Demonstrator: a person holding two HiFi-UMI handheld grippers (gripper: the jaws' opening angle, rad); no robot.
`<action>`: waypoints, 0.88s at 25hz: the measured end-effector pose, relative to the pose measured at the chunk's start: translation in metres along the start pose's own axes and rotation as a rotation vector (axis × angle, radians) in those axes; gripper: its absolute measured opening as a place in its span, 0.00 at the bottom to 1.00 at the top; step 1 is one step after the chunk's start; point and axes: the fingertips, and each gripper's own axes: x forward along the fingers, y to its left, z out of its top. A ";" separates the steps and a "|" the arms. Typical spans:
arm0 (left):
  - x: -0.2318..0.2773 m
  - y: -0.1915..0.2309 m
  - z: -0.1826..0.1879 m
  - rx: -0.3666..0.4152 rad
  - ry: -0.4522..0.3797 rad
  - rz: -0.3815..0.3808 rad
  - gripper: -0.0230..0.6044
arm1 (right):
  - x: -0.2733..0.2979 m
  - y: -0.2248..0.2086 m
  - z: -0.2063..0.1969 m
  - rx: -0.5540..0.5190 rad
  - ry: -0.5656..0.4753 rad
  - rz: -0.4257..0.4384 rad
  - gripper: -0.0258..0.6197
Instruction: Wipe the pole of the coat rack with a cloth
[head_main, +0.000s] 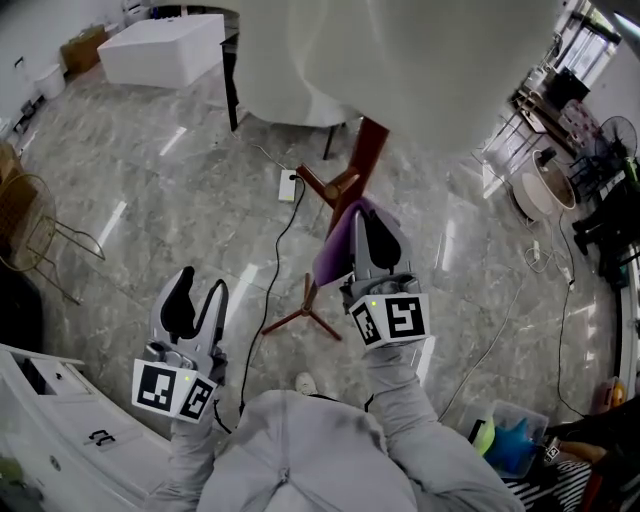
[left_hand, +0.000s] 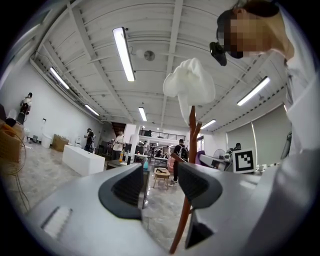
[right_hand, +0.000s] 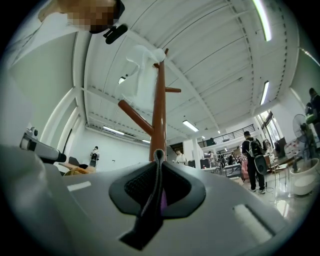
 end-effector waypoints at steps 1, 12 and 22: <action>0.000 0.000 -0.001 0.001 0.003 -0.001 0.41 | -0.002 0.000 -0.007 0.002 0.016 -0.003 0.09; 0.004 -0.004 -0.003 -0.006 0.012 -0.032 0.41 | -0.022 0.018 -0.067 0.082 0.193 0.026 0.09; 0.006 -0.011 -0.007 -0.023 0.009 -0.069 0.41 | -0.030 -0.008 0.080 0.021 -0.096 -0.009 0.09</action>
